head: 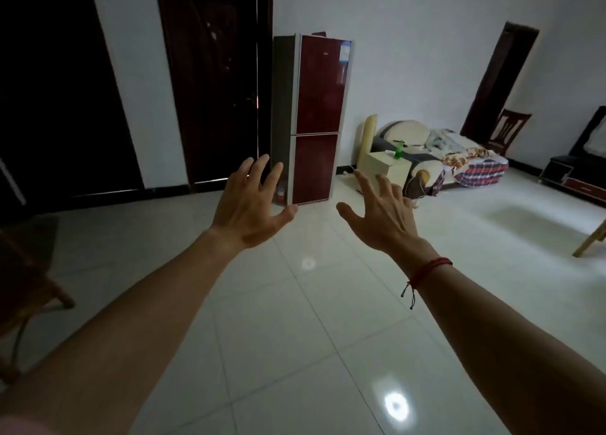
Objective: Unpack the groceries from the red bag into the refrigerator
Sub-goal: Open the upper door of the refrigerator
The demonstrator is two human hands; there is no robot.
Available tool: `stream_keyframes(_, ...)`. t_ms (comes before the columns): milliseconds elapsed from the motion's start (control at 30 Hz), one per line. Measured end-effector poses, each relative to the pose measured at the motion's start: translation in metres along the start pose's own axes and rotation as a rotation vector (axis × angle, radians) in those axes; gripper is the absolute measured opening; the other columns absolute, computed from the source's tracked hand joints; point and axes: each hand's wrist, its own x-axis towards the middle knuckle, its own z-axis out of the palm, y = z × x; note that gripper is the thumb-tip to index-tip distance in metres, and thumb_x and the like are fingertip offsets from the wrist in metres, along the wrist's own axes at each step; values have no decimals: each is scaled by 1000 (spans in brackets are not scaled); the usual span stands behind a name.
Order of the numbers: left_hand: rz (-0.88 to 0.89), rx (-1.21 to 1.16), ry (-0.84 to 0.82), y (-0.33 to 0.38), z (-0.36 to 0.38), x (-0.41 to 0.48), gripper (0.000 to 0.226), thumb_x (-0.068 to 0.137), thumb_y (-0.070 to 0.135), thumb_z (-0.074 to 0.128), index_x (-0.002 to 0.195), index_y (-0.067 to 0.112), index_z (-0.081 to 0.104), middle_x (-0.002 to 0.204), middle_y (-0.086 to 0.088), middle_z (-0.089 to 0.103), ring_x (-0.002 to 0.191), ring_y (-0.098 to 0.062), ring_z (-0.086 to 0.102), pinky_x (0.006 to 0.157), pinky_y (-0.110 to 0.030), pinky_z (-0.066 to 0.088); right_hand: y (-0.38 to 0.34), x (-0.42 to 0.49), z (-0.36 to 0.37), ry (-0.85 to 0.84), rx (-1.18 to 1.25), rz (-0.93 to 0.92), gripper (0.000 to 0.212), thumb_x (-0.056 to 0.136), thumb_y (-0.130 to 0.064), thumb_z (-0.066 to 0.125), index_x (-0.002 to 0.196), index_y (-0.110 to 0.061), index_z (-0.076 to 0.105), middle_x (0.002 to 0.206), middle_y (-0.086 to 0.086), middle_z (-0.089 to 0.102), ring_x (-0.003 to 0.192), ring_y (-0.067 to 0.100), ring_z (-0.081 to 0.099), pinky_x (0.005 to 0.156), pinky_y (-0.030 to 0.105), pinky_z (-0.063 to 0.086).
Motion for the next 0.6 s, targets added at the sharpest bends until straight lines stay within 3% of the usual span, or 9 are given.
stream_keyframes(600,-24,-27,-8,-96,167,246,93,81,71,23,153,14,29,161,-15,21,149,-35,16,117,-48,22,60,266,139,-67,-7,53,77,95,-68,44,159,-34,17,163,19,24,142,42,34,111,55,34)
